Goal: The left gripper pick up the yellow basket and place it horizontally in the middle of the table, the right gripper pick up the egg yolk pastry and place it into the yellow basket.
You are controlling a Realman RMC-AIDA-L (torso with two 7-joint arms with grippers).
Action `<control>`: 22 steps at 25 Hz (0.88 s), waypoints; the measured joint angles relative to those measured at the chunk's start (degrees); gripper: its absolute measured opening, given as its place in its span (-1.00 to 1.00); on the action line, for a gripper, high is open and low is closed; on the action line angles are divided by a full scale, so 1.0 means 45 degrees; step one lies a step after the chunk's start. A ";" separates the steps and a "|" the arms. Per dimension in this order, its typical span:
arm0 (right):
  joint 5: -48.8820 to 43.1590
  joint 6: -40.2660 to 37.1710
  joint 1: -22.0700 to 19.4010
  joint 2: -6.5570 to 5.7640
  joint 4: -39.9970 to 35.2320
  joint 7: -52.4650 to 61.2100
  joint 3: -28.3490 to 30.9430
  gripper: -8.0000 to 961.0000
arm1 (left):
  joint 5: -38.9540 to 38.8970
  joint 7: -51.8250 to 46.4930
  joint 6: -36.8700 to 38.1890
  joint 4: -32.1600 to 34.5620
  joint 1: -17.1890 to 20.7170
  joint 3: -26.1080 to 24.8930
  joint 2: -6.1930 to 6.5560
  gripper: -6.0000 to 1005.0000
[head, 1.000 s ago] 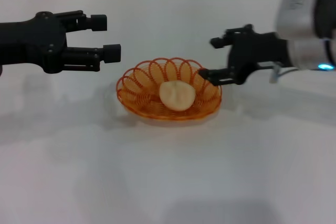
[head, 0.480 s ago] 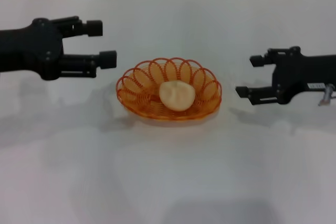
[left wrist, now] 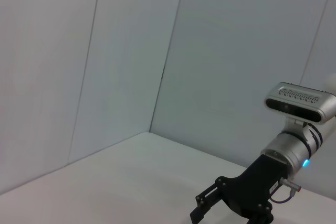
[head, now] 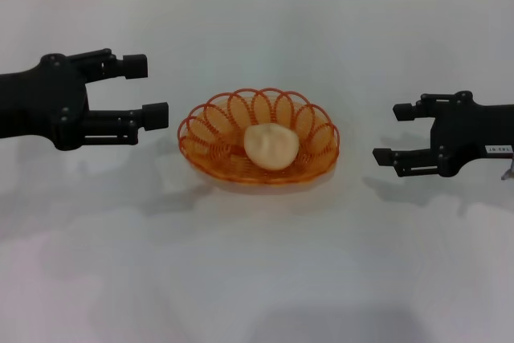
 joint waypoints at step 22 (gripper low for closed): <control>0.0317 -0.0021 0.0286 0.0020 0.0172 -0.0236 -0.0075 0.61 | -0.0019 0.0378 0.0339 -0.0069 0.0041 0.0000 -0.0059 0.76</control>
